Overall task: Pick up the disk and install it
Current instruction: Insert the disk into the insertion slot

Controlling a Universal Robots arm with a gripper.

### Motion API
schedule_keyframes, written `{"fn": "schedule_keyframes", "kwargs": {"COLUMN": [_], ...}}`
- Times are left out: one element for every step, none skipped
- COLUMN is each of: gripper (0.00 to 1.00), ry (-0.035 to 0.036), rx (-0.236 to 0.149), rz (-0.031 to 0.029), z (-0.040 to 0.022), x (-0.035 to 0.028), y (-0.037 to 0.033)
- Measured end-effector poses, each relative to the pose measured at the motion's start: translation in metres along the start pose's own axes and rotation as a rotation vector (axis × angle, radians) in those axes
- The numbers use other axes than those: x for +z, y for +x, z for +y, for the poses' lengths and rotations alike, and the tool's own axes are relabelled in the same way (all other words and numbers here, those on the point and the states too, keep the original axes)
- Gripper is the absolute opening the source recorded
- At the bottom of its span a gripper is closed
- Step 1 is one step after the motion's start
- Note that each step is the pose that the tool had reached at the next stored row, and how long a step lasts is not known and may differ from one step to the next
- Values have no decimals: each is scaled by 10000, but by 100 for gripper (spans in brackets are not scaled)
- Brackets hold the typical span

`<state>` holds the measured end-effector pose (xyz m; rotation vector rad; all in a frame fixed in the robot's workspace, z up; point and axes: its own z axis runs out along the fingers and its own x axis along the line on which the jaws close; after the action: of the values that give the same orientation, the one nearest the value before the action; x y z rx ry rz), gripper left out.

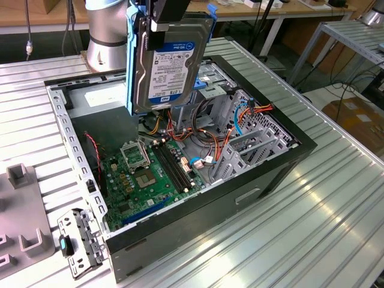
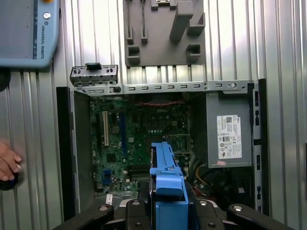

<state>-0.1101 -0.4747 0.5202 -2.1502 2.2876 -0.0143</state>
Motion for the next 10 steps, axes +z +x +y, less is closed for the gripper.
{"fn": "schedule_keyframes", "kwargs": {"gripper": [37,37,37,37,37,37,37,37,37,37], "ry": [0,0,0,0,0,1,1,1,1,1], "rx": [0,0,1,1,0,0,1,0,0,0], "rz": [1,3,6,8,11,13,14,17,19,22], "z": [-9,-16,-29,-38,-55,-63,-71,-80,-88,-99], "x": [1,1,1,2,3,4,4,5,5,6], "y": [3,6,11,14,18,21,23,26,28,31]}}
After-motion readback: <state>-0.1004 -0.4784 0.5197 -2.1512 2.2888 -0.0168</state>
